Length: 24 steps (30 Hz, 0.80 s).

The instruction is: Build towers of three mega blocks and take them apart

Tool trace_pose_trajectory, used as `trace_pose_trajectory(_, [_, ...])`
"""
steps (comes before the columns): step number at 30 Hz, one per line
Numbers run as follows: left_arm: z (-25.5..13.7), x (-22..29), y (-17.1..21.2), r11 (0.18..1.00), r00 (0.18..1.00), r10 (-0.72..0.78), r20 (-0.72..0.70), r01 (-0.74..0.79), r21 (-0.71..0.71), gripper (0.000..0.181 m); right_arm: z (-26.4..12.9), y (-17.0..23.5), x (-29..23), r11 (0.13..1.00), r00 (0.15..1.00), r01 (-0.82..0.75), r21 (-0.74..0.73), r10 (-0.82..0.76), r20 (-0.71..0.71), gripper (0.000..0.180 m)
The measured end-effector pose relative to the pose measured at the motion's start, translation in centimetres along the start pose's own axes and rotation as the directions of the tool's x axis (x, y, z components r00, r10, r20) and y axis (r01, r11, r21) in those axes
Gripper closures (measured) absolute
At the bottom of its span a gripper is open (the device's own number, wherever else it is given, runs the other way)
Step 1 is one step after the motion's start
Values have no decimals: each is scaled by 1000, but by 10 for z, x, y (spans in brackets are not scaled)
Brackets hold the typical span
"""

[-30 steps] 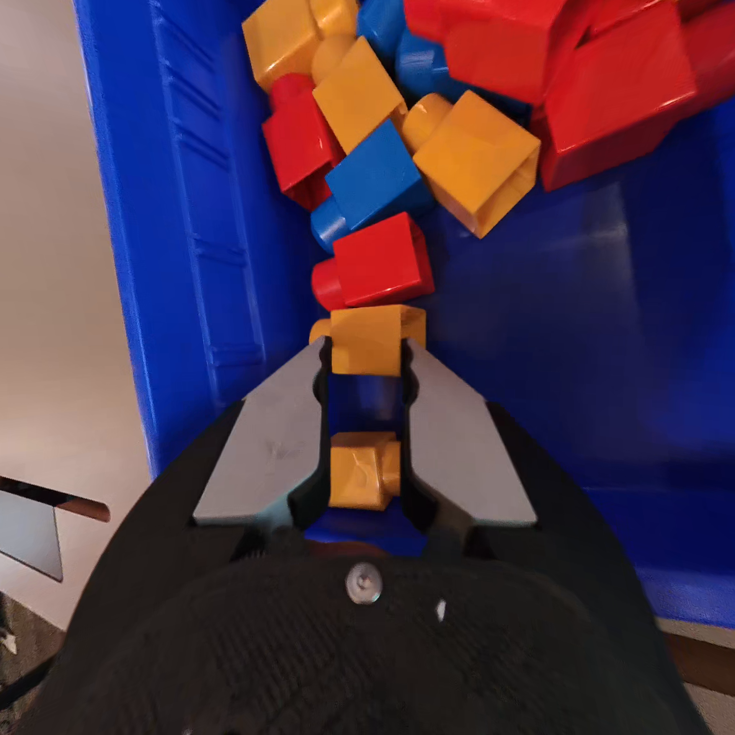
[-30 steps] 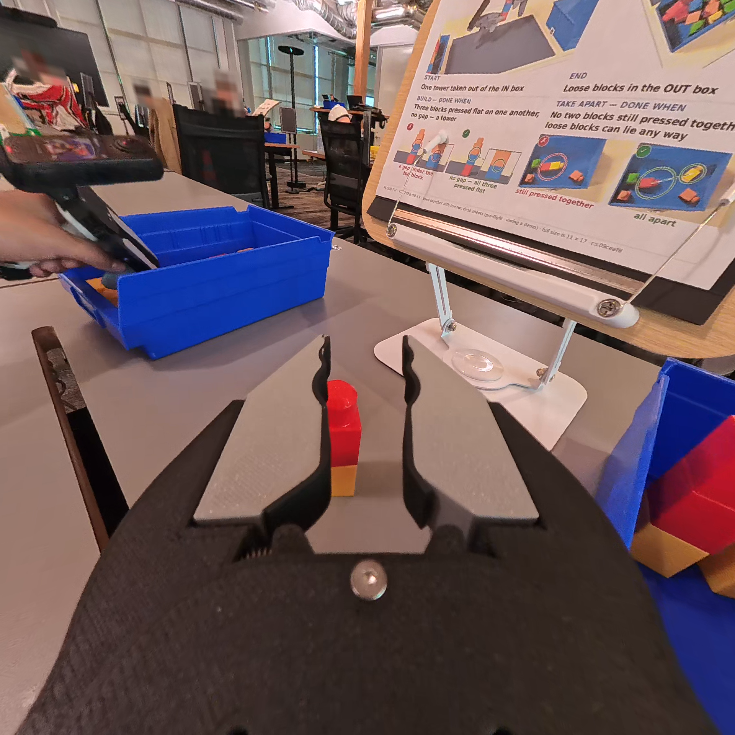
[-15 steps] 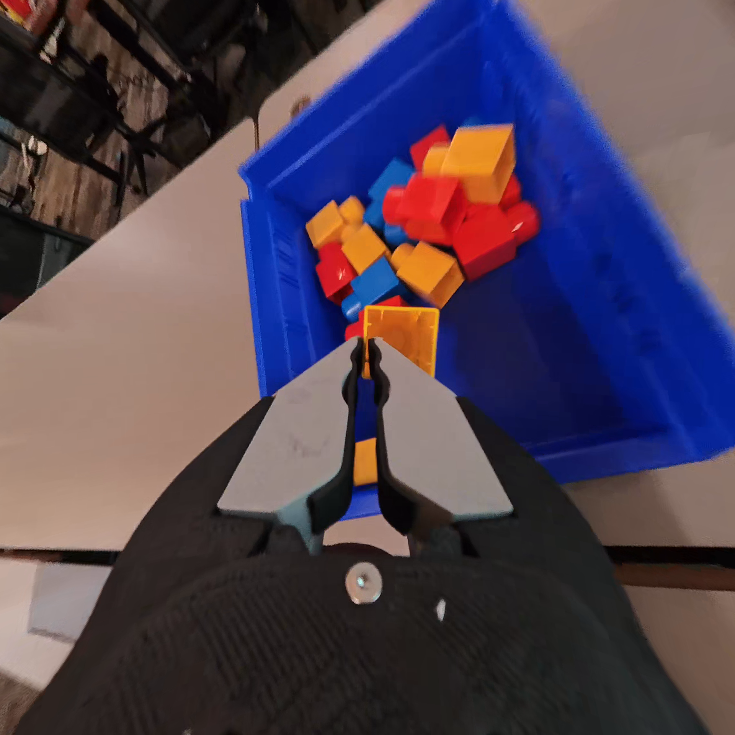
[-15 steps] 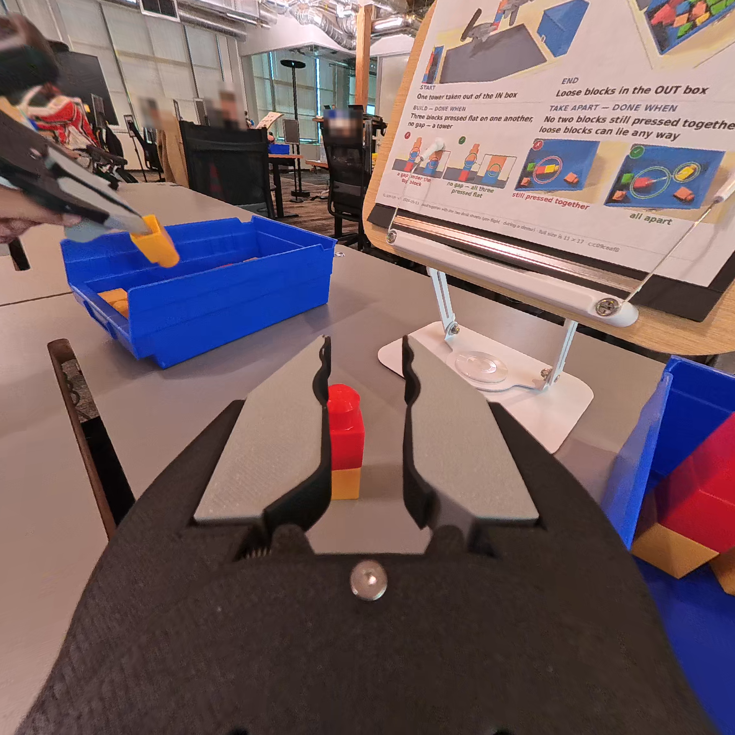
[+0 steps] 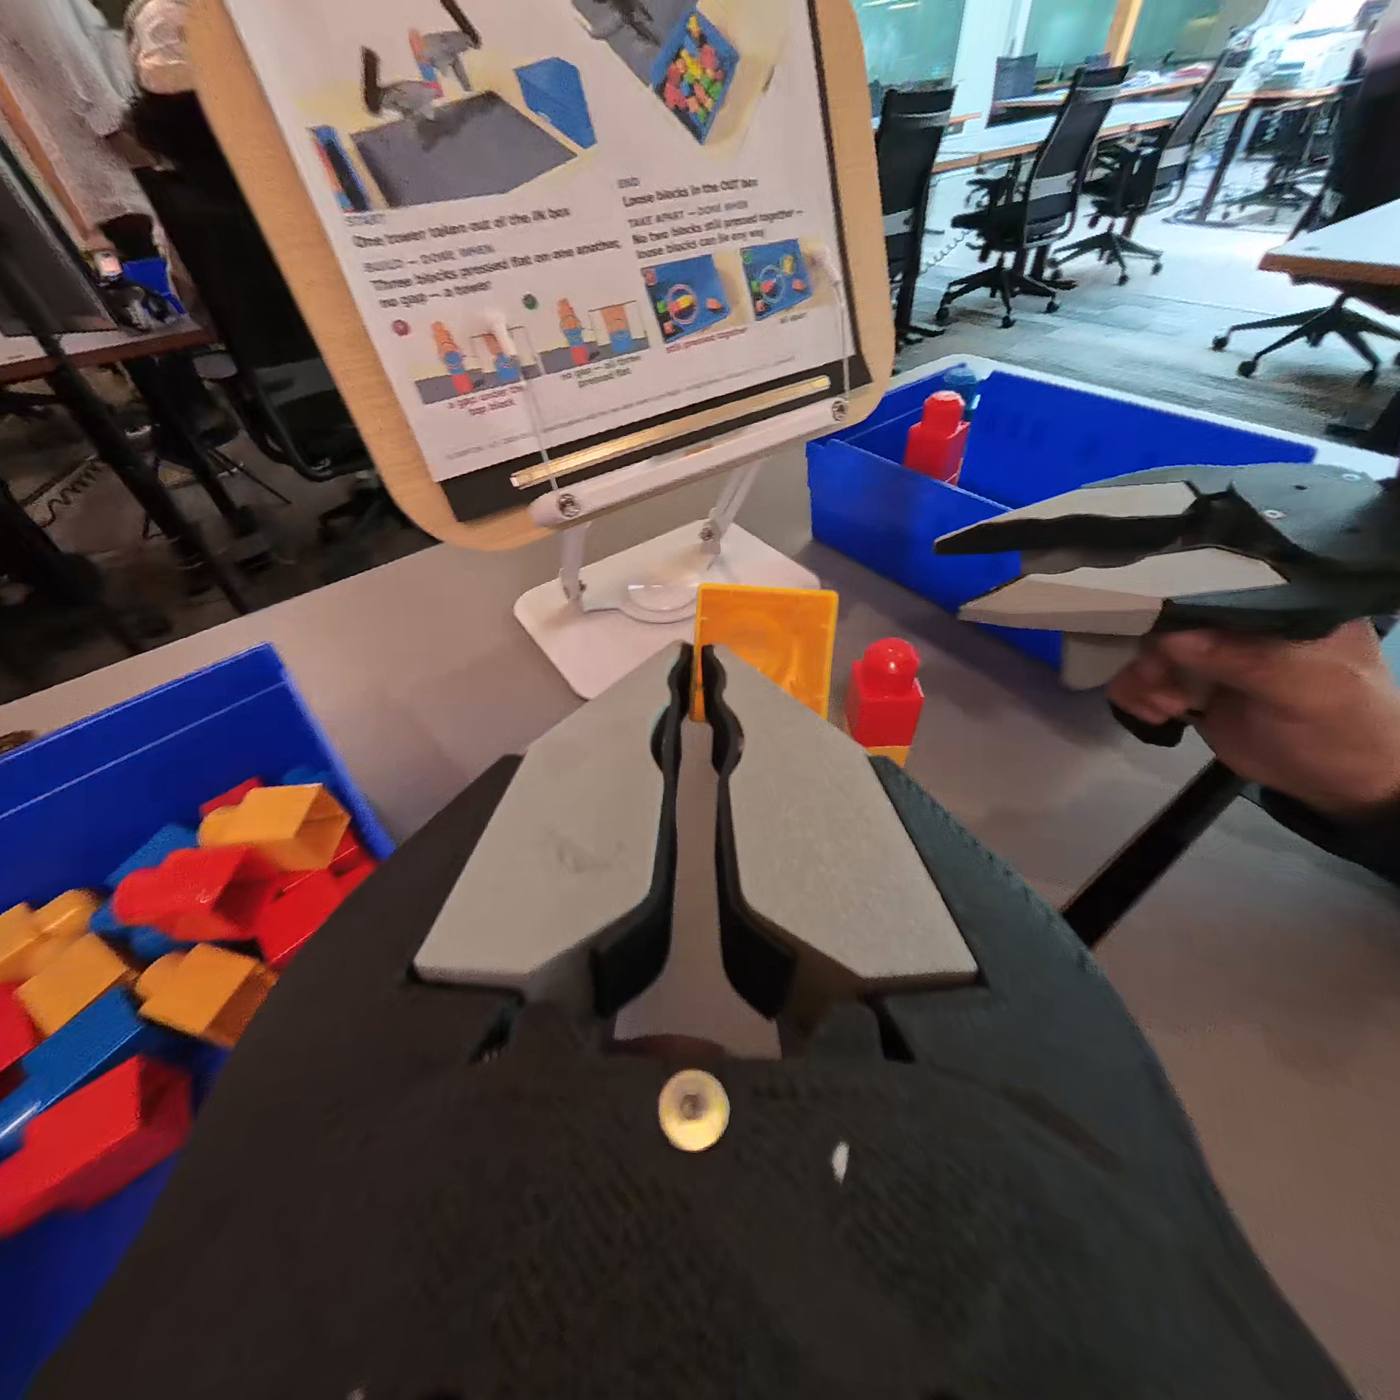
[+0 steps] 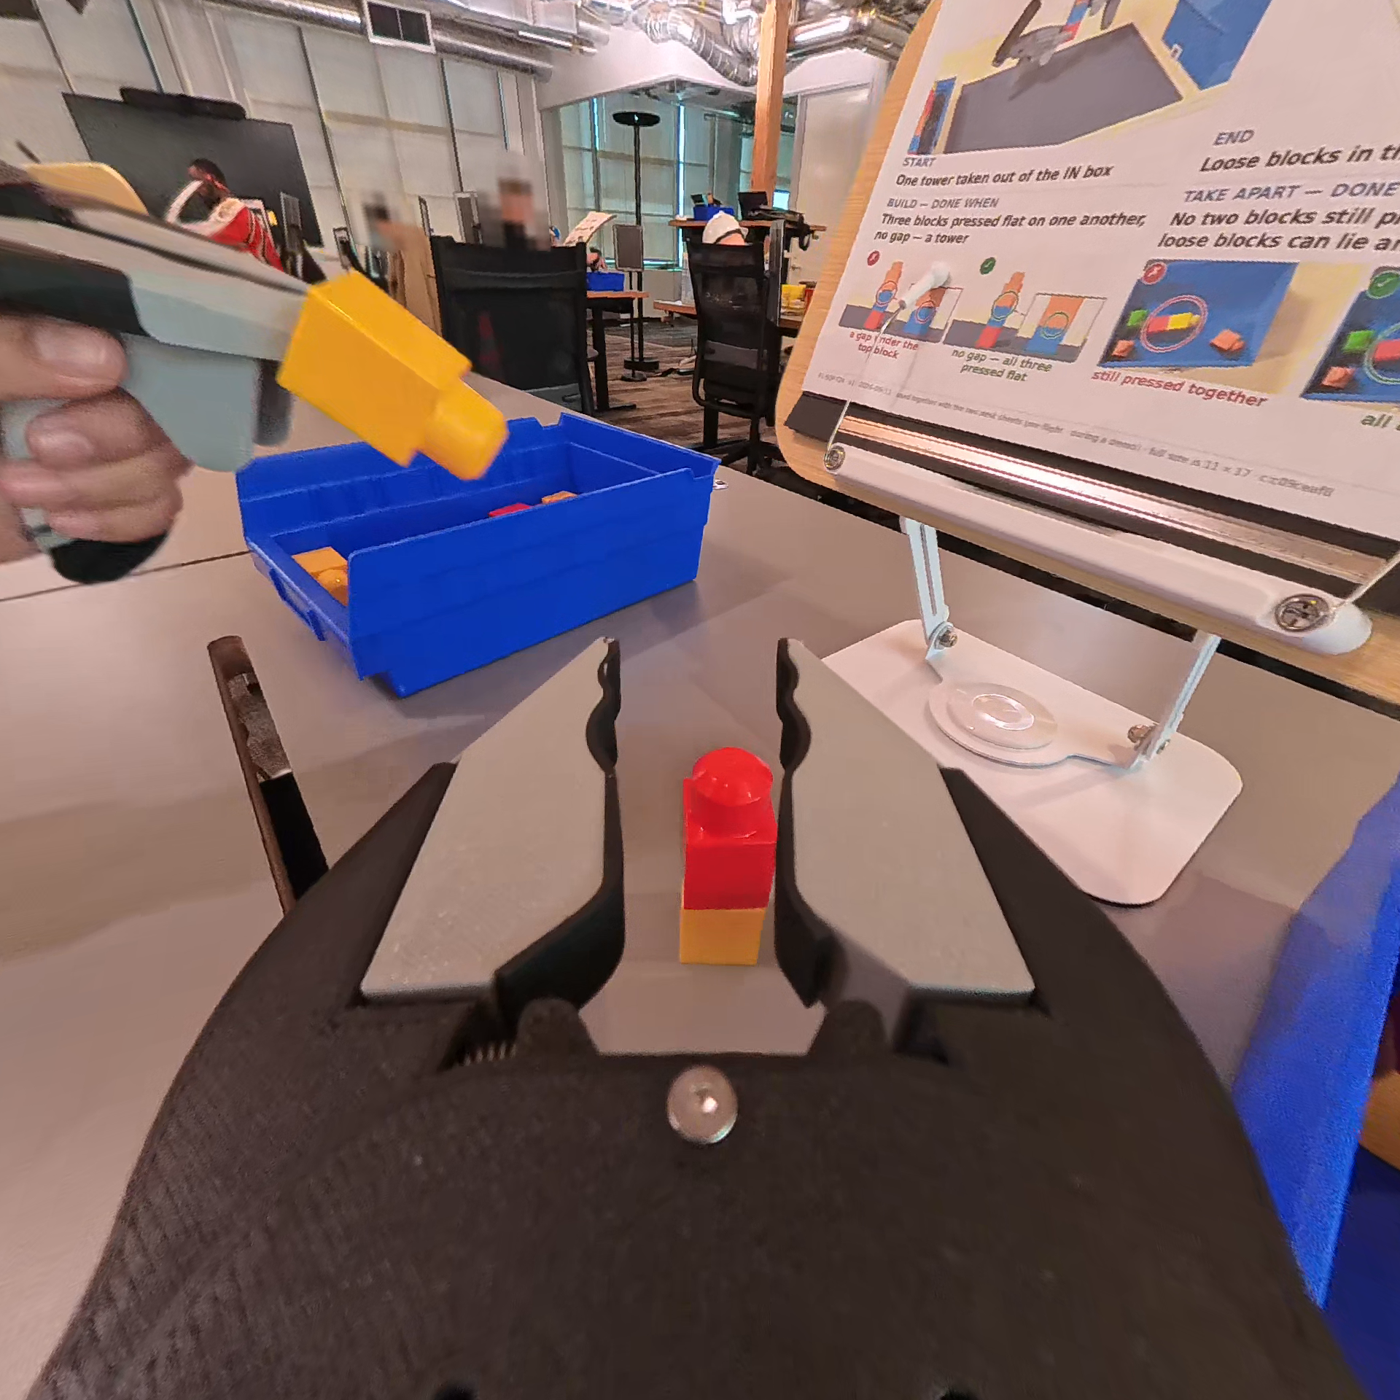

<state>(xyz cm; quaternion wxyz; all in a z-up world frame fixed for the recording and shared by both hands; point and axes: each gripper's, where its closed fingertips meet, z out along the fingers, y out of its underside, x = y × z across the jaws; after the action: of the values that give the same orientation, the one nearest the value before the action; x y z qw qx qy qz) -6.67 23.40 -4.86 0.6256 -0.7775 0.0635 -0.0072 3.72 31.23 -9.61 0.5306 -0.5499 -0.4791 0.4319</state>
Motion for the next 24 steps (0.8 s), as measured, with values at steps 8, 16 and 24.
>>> trace_pose_trajectory(8, [45, 40, -7, 973, 982, -31, -185, 72, 219, 181, -1, -4, -1, 1000, 1000, -26, 16, 26, 8, 141])
trace_pose_trajectory(16, [49, 70, -4, 947, 917, -70, -393, 185, 262, 181, -6, -14, -2, 995, 996, -86, 55, 85, 30, 141])
trace_pose_trajectory(24, [37, 54, -7, 916, 907, -141, -396, 271, 295, 181, -3, -6, -2, 996, 996, -80, 29, 79, 27, 139])
